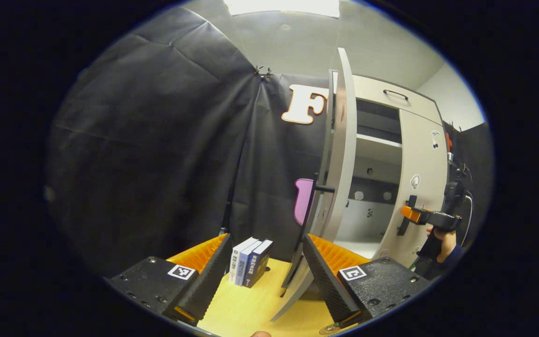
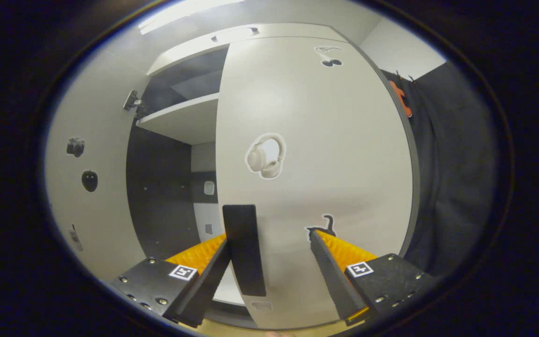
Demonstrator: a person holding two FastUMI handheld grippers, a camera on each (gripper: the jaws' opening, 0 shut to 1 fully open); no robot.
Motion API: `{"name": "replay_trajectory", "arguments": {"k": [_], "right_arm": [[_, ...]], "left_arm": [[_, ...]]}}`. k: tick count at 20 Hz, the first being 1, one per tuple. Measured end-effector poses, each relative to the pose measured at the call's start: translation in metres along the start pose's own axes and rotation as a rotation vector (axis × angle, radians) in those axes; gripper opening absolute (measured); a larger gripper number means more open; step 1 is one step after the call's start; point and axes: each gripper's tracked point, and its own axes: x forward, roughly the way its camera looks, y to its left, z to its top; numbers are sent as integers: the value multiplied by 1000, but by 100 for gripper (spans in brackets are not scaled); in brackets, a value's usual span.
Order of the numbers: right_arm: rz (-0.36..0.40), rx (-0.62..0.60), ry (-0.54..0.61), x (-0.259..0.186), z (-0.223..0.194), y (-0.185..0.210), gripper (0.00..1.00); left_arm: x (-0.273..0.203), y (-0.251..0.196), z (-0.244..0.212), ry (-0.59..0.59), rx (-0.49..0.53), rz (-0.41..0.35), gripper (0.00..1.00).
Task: Grasp the bottle in the cabinet with the left hand and place it on the coaster, then close the right door with the right hand and the left door with the left hand.
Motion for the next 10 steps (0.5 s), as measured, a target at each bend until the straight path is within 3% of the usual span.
{"name": "replay_trajectory", "arguments": {"k": [4, 9, 10], "right_arm": [[5, -50, -31, -30, -1, -8, 100], [-36, -59, 18, -56, -21, -35, 100], [-50, -56, 30, -61, -26, -40, 100]], "left_arm": [[29, -11, -8, 31, -5, -57, 92], [39, -20, -12, 70, -48, -157, 100], [38, -23, -13, 81, -50, -178, 89]]}}
